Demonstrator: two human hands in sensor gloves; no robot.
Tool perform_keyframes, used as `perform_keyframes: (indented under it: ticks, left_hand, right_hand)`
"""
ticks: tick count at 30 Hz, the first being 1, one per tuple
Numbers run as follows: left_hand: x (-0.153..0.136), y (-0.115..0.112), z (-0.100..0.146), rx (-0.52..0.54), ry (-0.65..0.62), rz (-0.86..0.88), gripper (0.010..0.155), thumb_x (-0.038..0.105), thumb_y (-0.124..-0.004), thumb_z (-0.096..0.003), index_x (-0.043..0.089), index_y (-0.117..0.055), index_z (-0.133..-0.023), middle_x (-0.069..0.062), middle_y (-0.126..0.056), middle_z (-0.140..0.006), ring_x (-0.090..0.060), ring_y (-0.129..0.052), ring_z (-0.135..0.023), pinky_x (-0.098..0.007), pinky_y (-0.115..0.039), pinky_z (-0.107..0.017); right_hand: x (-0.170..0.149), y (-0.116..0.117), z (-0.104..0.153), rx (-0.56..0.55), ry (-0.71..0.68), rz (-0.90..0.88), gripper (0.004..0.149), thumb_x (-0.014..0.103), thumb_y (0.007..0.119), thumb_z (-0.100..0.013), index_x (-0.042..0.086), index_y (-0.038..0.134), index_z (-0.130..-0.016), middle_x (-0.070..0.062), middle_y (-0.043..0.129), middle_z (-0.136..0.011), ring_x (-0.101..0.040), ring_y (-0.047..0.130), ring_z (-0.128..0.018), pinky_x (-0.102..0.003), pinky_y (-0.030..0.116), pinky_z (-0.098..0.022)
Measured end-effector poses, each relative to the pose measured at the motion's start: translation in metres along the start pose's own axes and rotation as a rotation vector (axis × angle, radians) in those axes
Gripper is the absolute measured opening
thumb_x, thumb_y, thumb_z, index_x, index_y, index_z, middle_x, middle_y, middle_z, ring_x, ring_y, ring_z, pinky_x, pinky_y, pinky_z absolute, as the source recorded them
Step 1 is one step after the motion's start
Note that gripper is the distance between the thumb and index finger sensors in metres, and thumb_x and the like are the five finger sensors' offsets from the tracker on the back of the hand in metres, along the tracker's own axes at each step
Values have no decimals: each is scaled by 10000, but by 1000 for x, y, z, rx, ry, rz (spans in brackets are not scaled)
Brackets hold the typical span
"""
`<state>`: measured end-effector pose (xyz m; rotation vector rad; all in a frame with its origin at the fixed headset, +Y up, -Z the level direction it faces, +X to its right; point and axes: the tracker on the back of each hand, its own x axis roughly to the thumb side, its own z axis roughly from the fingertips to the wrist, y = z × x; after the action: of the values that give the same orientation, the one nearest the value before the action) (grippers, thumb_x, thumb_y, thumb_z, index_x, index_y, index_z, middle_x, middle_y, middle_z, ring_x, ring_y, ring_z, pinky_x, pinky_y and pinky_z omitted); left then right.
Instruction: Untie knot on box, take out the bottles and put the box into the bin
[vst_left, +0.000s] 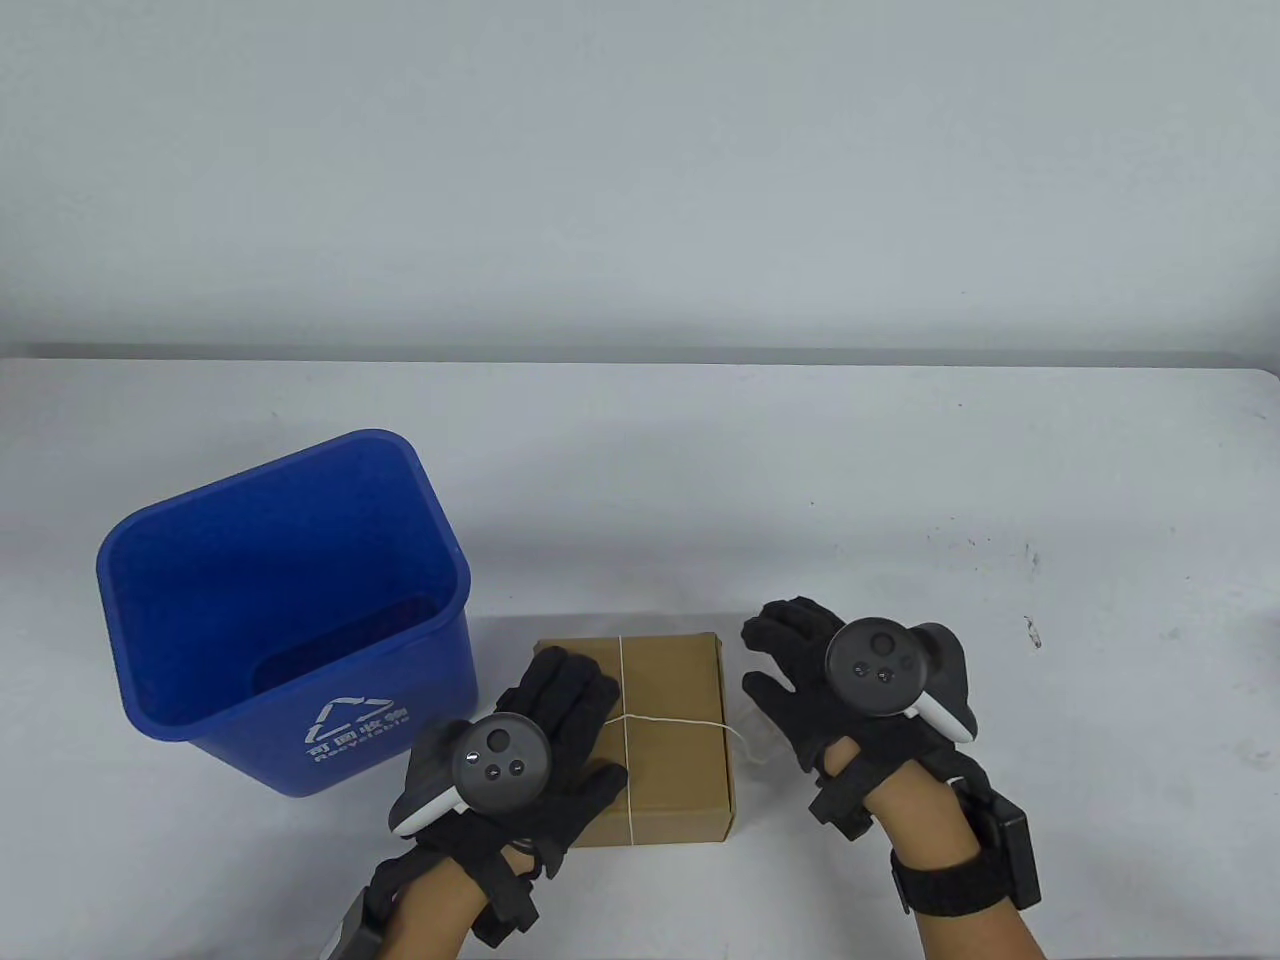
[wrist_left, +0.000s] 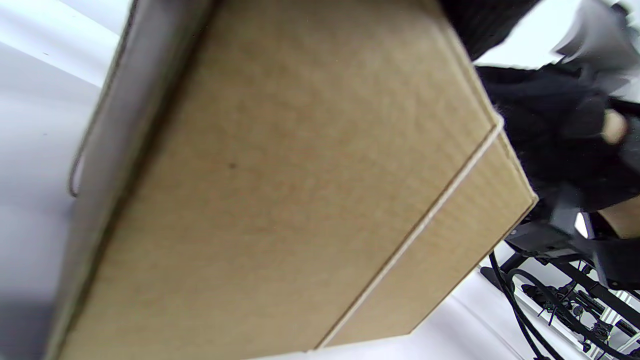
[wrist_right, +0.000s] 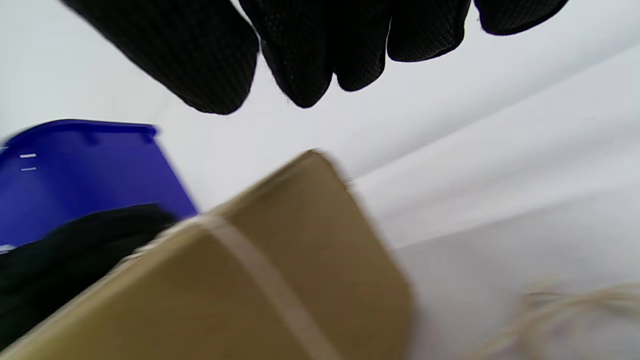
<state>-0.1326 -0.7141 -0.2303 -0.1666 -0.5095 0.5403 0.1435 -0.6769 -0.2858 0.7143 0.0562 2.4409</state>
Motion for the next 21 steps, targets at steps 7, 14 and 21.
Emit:
perform_keyframes:
  ticks: [7,14,21]
  left_hand:
    - [0,0,0,0,0,0,825,542,-654,-519,199,-268,-1163,-47,-145,-1190,-396,-32,-1119,-744,-266,-740]
    - [0,0,-1,4,-3,0,823,539,-656,-522,194,-275,-1164,-57,-150,-1191,-405,-36,-1119,-741,-264,-743]
    - [-2,2,1,76,40,53,867,530,-707,-513,141,-273,-1155,-118,-126,-1173,-465,-50,-1094,-732,-271,-739]
  right_hand:
    - [36,32,0,136,-130,70,709,421,729,-497,79,461,-1057,-187,324,-1116,-560,393,-983,-723,409,-636]
    - [40,54,-2,243,-127,150,801,490,691,-499,104,302,-1083,-175,135,-1123,-561,226,-996,-742,324,-637]
    - [36,59,-2,306,-82,145,791,513,635,-505,102,290,-1086,-182,122,-1118,-523,122,-995,-738,310,-637]
